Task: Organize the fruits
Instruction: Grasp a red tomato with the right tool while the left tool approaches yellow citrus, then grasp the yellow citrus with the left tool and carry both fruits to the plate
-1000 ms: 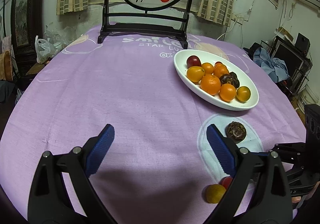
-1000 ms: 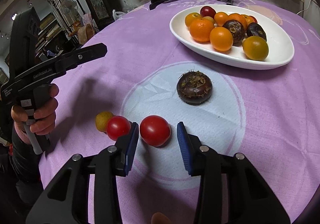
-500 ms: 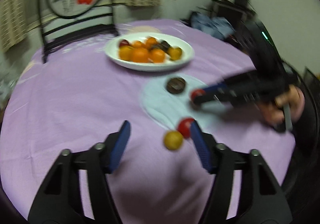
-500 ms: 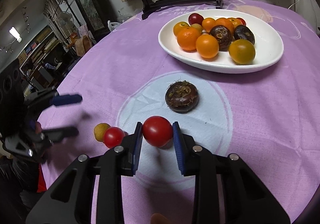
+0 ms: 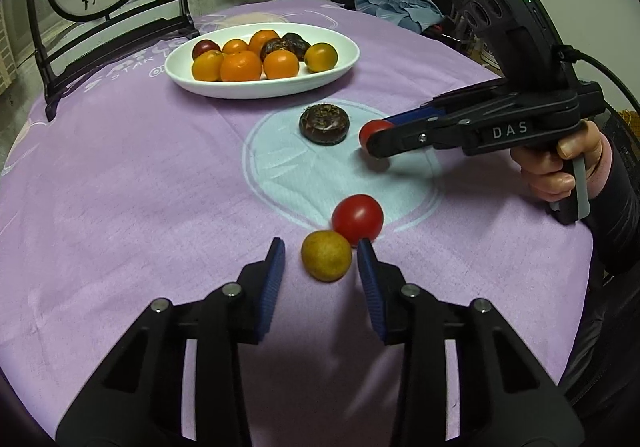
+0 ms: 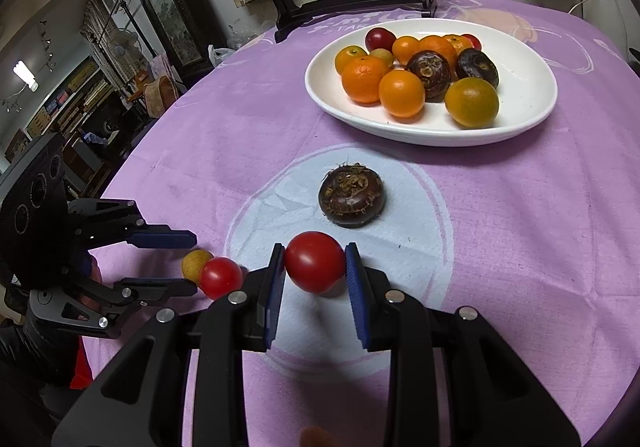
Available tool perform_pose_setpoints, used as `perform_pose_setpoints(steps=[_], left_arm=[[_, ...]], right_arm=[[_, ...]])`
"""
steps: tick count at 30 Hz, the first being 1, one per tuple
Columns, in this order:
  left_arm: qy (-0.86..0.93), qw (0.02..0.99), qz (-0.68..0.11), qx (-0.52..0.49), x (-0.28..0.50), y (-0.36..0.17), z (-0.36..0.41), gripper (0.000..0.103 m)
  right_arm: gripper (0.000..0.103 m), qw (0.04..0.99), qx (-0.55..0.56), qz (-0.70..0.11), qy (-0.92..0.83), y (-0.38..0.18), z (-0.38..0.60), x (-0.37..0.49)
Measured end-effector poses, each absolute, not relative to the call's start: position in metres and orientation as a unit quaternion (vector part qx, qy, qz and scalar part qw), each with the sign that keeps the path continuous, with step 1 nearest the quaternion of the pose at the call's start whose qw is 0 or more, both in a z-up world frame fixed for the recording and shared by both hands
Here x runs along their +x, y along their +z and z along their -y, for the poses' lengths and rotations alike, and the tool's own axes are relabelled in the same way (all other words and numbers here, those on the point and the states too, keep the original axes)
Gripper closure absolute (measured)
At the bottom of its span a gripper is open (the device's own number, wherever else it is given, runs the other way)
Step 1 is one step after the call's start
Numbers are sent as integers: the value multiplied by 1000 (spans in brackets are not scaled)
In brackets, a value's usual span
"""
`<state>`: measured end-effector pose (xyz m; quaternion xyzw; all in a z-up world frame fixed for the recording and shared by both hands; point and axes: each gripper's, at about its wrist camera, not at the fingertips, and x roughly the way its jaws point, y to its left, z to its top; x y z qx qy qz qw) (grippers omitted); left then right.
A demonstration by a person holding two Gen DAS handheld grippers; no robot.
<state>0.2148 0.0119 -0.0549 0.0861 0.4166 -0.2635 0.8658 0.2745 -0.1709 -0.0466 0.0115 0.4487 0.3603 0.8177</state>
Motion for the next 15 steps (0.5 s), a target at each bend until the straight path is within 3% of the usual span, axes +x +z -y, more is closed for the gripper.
perform_pose_setpoints(steps=[8, 10, 15], left_arm=[[-273, 851, -440, 92, 221, -63, -6, 70], [-269, 850, -444, 88, 223, -64, -7, 76], [-261, 852, -444, 93, 222, -64, -6, 76]], right_arm=[[72, 820, 12, -445, 361, -44, 172, 273], [72, 820, 13, -444, 360, -44, 173, 273], [72, 819, 14, -445, 361, -44, 174, 273]])
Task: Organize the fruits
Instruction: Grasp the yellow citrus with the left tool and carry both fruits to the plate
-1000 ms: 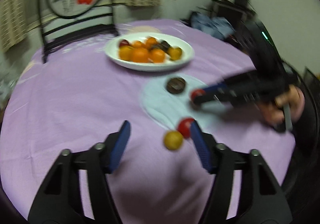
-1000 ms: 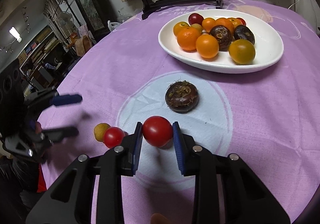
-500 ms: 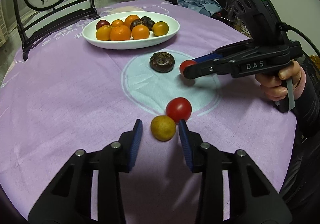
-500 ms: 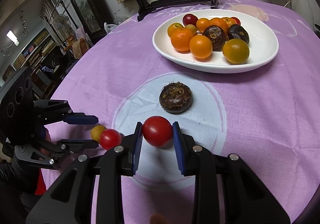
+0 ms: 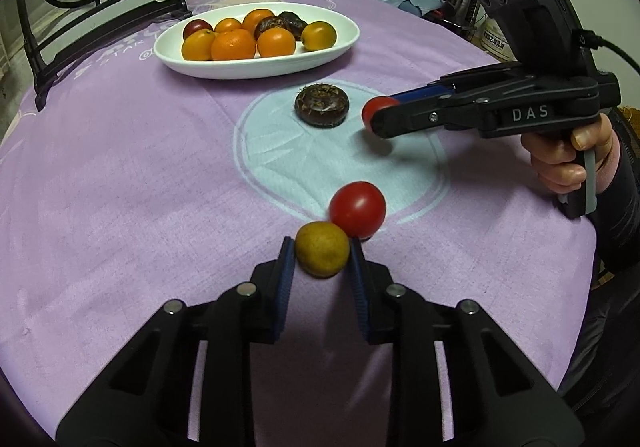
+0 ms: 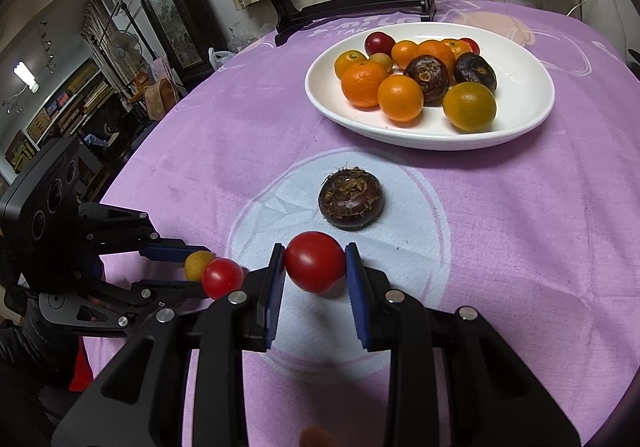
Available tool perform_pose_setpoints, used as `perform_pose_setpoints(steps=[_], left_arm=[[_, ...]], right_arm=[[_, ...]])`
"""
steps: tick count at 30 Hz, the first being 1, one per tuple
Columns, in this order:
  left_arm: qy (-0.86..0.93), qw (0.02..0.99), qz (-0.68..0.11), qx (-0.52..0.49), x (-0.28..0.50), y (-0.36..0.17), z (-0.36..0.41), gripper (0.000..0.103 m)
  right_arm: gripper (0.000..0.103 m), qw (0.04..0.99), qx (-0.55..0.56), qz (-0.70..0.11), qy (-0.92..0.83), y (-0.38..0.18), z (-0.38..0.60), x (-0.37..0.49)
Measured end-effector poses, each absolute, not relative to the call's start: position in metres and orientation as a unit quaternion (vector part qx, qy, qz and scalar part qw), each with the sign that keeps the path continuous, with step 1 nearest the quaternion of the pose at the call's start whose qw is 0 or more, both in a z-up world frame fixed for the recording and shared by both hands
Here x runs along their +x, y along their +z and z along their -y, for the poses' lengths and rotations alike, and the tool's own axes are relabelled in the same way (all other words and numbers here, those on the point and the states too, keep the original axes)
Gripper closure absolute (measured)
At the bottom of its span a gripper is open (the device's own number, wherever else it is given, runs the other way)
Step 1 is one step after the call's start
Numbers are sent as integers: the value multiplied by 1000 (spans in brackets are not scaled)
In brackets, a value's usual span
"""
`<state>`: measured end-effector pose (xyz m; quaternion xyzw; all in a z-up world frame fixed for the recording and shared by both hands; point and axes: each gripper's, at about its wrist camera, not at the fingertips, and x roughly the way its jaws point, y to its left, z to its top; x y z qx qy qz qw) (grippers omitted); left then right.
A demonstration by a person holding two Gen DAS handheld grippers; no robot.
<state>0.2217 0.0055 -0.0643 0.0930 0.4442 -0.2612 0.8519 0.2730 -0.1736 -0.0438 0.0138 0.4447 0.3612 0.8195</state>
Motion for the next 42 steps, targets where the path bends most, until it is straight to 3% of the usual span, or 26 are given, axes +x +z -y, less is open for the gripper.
perform_pose_setpoints(steps=[11, 20, 28, 29, 30, 32, 33, 36, 40, 42], left_arm=[[-242, 887, -393, 10, 225, -33, -16, 76], [-185, 920, -343, -44, 331, 12, 7, 76], [-121, 918, -375, -49, 407, -9, 18, 76], [-117, 918, -376, -48, 412, -10, 17, 76], [-111, 919, -375, -51, 415, -11, 16, 75], [-101, 920, -373, -58, 414, -9, 12, 46], [-91, 922, -371, -62, 411, -7, 8, 20], [-75, 930, -351, -81, 395, 8, -6, 16], [-51, 936, -327, -117, 358, 21, -33, 4], [-20, 941, -319, -111, 337, 14, -44, 4]], right_arm=[[72, 844, 43, -389, 368, -23, 184, 273], [72, 903, 125, -316, 264, -8, 217, 339], [72, 912, 109, -317, 236, -19, 210, 387], [69, 914, 105, -314, 235, -18, 208, 388], [56, 917, 98, -308, 232, -17, 206, 389], [49, 921, 90, -308, 221, -15, 208, 386], [45, 919, 90, -311, 224, -14, 209, 384], [44, 908, 92, -319, 256, -1, 209, 365], [44, 891, 66, -335, 299, 5, 193, 333], [44, 887, 42, -343, 307, 0, 181, 316]])
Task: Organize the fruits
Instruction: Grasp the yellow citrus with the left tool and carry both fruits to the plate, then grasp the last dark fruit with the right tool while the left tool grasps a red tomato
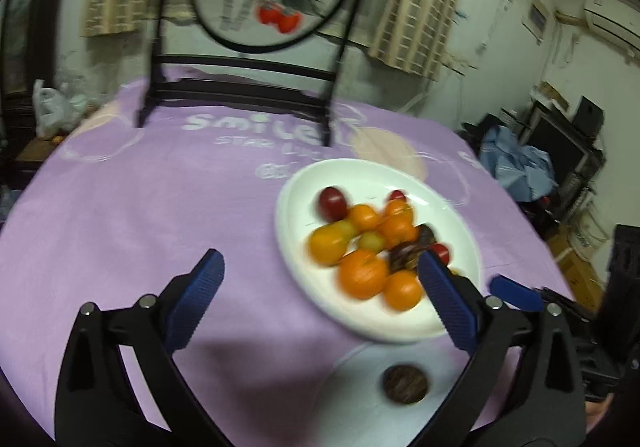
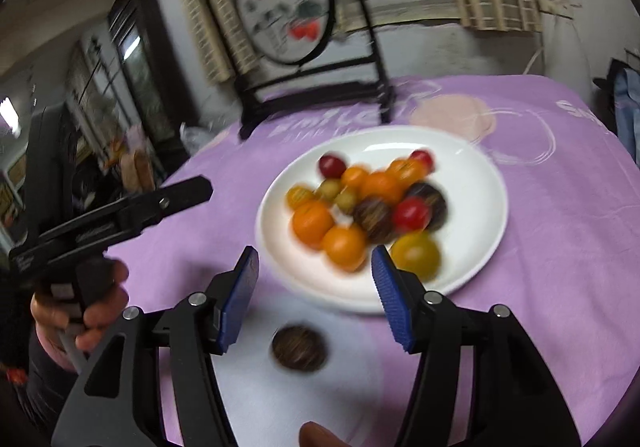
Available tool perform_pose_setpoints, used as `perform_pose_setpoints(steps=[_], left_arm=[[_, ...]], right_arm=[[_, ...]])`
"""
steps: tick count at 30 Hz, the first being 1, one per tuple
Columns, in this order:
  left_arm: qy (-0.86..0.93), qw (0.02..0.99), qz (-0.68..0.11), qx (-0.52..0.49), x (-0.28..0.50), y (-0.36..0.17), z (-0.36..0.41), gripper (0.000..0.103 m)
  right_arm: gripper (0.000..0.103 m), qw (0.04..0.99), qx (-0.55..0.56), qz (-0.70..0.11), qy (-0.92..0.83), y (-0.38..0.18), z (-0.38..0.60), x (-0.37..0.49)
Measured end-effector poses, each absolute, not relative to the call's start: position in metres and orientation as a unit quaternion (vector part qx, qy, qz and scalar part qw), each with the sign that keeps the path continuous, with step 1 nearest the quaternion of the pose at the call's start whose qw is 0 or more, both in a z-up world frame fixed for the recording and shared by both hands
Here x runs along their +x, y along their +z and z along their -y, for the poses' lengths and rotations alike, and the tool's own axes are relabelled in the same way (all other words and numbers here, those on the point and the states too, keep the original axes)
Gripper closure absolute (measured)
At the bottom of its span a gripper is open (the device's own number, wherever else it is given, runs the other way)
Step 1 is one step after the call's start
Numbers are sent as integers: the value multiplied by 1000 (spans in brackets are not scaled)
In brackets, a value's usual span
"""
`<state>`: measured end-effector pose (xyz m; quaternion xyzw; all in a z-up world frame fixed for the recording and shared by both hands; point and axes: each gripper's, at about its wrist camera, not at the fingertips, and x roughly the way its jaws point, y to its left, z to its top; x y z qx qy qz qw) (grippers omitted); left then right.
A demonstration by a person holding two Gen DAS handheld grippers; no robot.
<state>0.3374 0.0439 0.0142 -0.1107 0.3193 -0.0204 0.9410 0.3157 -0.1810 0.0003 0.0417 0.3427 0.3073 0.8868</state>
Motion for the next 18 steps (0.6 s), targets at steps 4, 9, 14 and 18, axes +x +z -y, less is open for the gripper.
perform_pose_setpoints(steps=[4, 9, 14, 18], left_arm=[[54, 940, -327, -83, 312, -2, -56, 4], [94, 934, -337, -80, 299, -7, -70, 4], [89, 927, -343, -122, 296, -5, -83, 4], [88, 929, -336, -127, 291, -2, -84, 4]], right_arm=[[44, 869, -11, -375, 323, -13, 156, 298], [44, 858, -63, -394, 323, -32, 136, 293], [44, 852, -80, -412, 314, -47, 132, 299], [44, 853, -87, -412, 308, -52, 130, 300]])
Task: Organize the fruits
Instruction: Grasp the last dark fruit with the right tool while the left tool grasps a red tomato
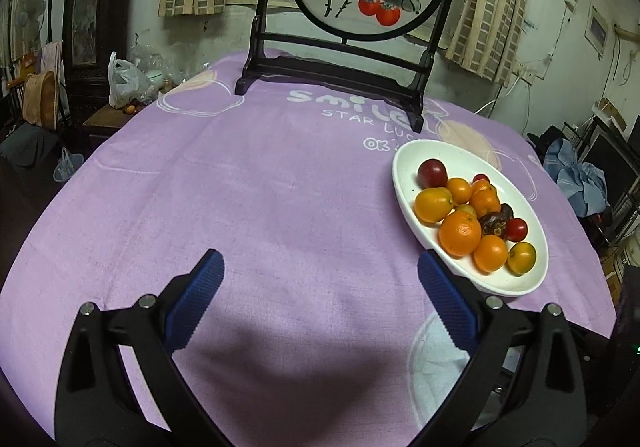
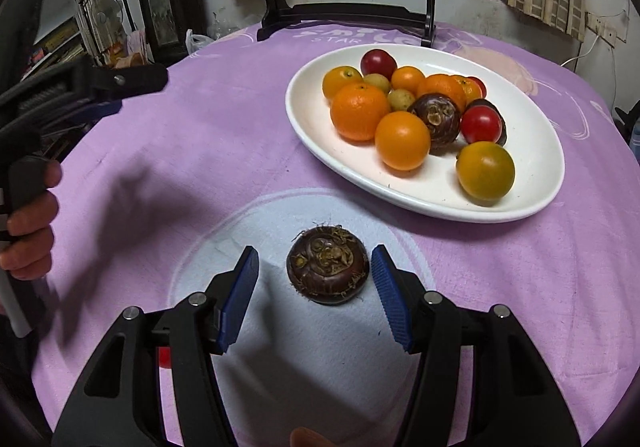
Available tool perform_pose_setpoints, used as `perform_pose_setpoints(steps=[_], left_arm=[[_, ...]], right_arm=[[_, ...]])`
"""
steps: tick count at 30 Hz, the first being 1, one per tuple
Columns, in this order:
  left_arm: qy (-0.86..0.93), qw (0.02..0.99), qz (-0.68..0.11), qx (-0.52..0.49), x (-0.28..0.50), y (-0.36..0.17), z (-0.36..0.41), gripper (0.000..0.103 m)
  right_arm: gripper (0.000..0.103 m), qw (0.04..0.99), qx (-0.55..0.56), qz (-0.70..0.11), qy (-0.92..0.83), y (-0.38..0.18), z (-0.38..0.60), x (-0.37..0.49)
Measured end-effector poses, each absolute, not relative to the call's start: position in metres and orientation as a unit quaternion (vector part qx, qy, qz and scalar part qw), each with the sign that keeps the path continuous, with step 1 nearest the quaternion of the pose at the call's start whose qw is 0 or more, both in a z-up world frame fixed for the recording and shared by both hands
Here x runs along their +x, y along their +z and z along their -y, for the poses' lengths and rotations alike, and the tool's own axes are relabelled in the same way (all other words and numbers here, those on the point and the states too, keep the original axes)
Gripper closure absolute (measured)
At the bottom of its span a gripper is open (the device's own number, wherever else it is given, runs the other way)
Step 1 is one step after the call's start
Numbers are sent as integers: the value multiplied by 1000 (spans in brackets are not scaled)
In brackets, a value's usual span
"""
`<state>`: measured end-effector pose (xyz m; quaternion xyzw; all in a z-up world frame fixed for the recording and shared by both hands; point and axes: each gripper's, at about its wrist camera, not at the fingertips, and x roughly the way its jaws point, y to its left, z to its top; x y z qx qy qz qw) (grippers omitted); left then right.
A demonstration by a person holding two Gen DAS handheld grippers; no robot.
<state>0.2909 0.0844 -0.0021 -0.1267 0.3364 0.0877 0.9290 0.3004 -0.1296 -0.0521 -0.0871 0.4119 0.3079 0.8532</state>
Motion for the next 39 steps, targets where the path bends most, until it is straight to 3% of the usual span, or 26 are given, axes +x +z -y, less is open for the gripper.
perform_pose_setpoints(steps=[7, 13, 21, 28, 31, 34, 39], left_arm=[[82, 930, -336, -122, 289, -1, -80, 4], [80, 931, -334, -121, 287, 0, -79, 4], [80, 930, -339, -119, 287, -1, -80, 4], [-117, 919, -377, -24, 266, -13, -43, 5], [-196, 904, -378, 34, 240, -25, -16, 13], [-242, 887, -391, 42, 227, -36, -4, 31], [-263, 874, -404, 53, 226, -45, 7, 46]], right_arm=[[45, 856, -95, -417, 291, -58, 126, 305], [56, 859, -101, -417, 279, -59, 125, 305], [60, 858, -99, -413, 289, -54, 128, 302], [60, 868, -9, -379, 320, -18, 158, 302], [60, 869, 11, -386, 311, -18, 166, 307], [60, 869, 14, -390, 303, -19, 168, 309], [60, 869, 13, -392, 302, -20, 168, 308]])
